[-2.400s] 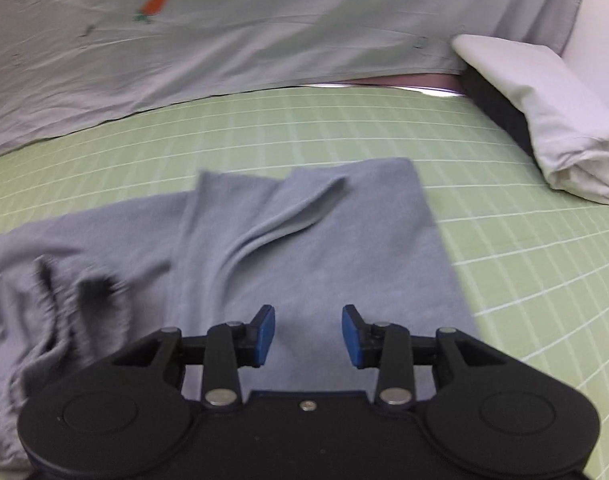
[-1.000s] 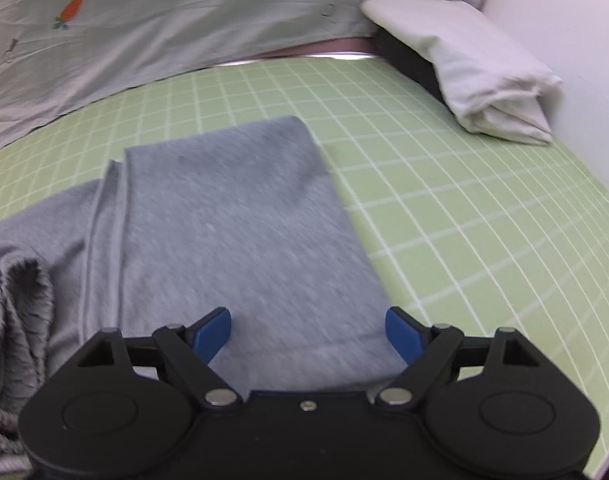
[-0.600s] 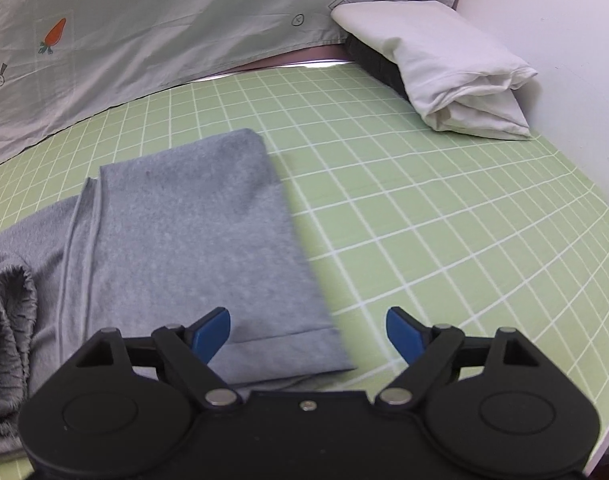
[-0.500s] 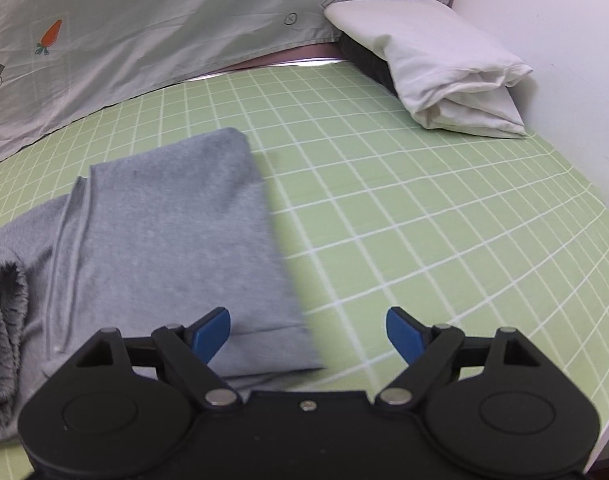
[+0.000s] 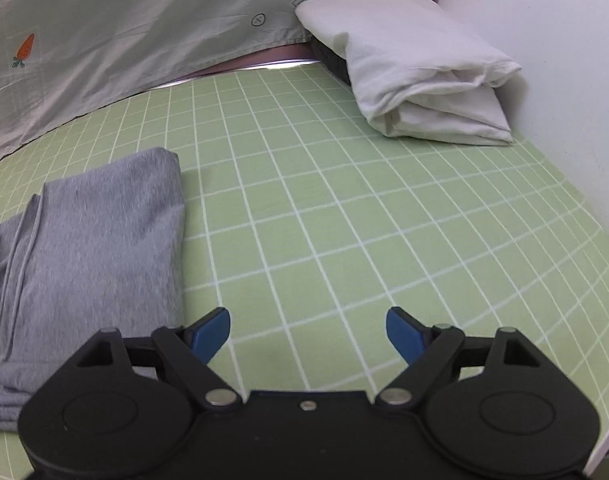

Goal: Fold clothes

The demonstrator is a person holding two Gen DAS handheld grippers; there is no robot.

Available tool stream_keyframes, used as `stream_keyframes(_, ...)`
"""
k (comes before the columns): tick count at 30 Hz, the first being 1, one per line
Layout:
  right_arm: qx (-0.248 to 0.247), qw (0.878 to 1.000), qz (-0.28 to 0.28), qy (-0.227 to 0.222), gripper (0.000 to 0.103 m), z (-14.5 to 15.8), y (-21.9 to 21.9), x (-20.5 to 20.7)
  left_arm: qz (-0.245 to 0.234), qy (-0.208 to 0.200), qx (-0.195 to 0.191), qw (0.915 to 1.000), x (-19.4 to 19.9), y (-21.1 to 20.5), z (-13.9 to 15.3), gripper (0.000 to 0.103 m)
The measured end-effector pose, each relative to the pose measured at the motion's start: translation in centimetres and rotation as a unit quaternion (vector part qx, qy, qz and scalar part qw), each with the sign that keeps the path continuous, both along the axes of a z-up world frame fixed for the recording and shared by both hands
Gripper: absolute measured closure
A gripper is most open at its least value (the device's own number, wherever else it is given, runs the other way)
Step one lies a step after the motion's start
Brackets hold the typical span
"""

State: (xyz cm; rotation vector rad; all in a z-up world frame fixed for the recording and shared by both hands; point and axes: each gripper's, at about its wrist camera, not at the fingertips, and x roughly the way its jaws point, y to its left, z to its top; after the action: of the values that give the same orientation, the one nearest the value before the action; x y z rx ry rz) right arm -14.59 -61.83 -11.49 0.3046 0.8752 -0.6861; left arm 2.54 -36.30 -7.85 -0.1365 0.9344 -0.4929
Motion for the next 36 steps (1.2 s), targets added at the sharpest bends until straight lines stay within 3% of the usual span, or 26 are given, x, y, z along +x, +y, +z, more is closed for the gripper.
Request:
stream_keyframes(2, 0.009, 1.0, 0.018, -0.006, 0.017, 0.1, 0.3, 1.4, 0.043, -0.022, 0.012, 0.9988, -0.4, 3.0, 1.4, 0.027)
stream_keyframes(5, 0.023, 0.998, 0.055, -0.021, 0.017, 0.5, 2.3, 3.9, 0.105, -0.039, 0.036, 0.9931, -0.5, 7.6, 2.7, 0.021)
stream_keyframes(9, 0.044, 0.993, 0.101, -0.042, 0.017, 1.1, 6.0, 7.4, 0.171, -0.003, 0.063, 0.9832, 0.1, 12.3, 2.1, 0.021)
stream_keyframes(13, 0.058, 0.987, 0.133, -0.064, 0.017, 2.0, 10.1, 10.6, 0.182, 0.03, 0.065, 0.9807, 1.0, 15.3, 0.6, 0.021)
stream_keyframes(17, 0.08, 0.982, 0.149, -0.083, 0.019, 2.4, 13.7, 13.4, 0.143, 0.051, 0.071, 0.9858, 2.5, 16.6, -0.8, 0.021)
stream_keyframes(21, 0.11, 0.977, 0.162, -0.081, 0.03, 1.9, 16.6, 15.7, 0.094, 0.066, 0.06, 0.9916, 4.3, 16.9, -1.8, 0.021)
stream_keyframes(23, 0.111, 0.976, 0.169, -0.074, 0.042, 1.5, 17.7, 16.5, 0.078, 0.072, 0.055, 0.9928, 5.2, 17.0, -2.5, 0.021)
stream_keyframes(25, 0.108, 0.976, 0.175, -0.067, 0.081, 1.1, 18.5, 17.2, 0.065, 0.079, 0.044, 0.9938, 6.1, 17.0, -2.9, 0.021)
stream_keyframes(28, 0.101, 0.976, 0.186, -0.059, 0.098, 0.7, 19.7, 18.0, 0.051, 0.083, 0.037, 0.9946, 6.9, 16.9, -3.3, 0.021)
stream_keyframes(36, 0.058, 0.965, 0.235, -0.098, 0.099, 3.0, 19.6, 16.7, 0.055, 0.068, 0.038, 0.9954, 6.3, 15.0, -2.6, 0.021)
